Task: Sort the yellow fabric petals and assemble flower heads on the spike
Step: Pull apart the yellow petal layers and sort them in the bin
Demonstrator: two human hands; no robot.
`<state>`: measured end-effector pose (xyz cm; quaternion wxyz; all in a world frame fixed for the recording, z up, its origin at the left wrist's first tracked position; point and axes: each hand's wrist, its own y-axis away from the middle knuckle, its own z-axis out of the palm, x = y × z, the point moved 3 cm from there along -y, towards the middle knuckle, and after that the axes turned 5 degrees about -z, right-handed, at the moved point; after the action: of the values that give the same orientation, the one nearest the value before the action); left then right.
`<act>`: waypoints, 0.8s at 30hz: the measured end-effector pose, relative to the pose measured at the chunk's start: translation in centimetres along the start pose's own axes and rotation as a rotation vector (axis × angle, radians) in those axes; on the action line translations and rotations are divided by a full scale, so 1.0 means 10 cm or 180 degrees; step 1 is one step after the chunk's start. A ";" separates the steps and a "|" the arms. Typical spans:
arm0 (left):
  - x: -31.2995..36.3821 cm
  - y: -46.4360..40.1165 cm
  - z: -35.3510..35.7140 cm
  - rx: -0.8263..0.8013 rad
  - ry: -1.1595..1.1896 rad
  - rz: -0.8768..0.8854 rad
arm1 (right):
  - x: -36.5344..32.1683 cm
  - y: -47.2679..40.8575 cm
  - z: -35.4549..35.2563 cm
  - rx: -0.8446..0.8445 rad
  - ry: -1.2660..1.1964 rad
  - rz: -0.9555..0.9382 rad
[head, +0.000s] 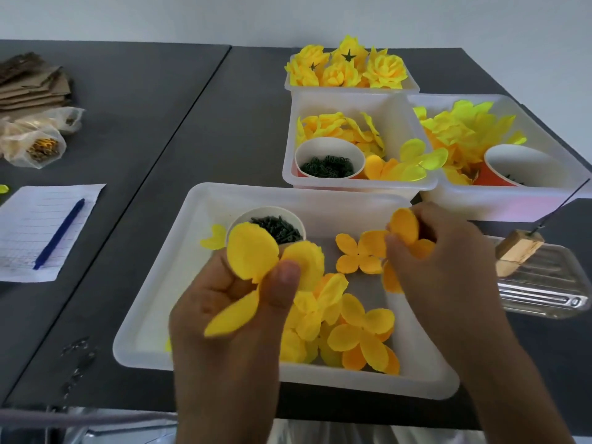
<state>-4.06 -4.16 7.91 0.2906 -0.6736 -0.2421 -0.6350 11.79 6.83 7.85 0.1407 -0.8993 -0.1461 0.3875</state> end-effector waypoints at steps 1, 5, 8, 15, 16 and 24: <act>-0.05 -0.02 0.02 -0.0280 0.0156 -0.0289 | 0.00 -0.02 0.02 -0.0381 -0.0032 -0.0037; -0.24 -0.02 0.16 -0.1062 0.0489 -0.0936 | -0.01 0.05 0.21 -0.2005 0.0108 0.0120; -0.29 -0.03 0.18 -0.1175 0.0610 -0.0983 | 0.02 0.09 0.21 -0.1919 0.0245 0.0005; -0.25 -0.06 0.19 -0.1196 0.0293 -0.0821 | -0.10 0.23 0.09 -0.1973 -0.2182 0.0104; -0.24 -0.07 0.20 -0.1303 0.0302 -0.0849 | -0.12 0.25 0.09 -0.2021 -0.2266 0.0105; -0.27 -0.09 0.14 -0.1361 0.0192 -0.0723 | -0.13 0.32 0.10 -0.2406 -0.2406 0.0251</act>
<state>-3.91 -2.39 5.31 0.0753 -0.6690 -0.1676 -0.7203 10.66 3.54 6.90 -0.2699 -0.6899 -0.2820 0.6097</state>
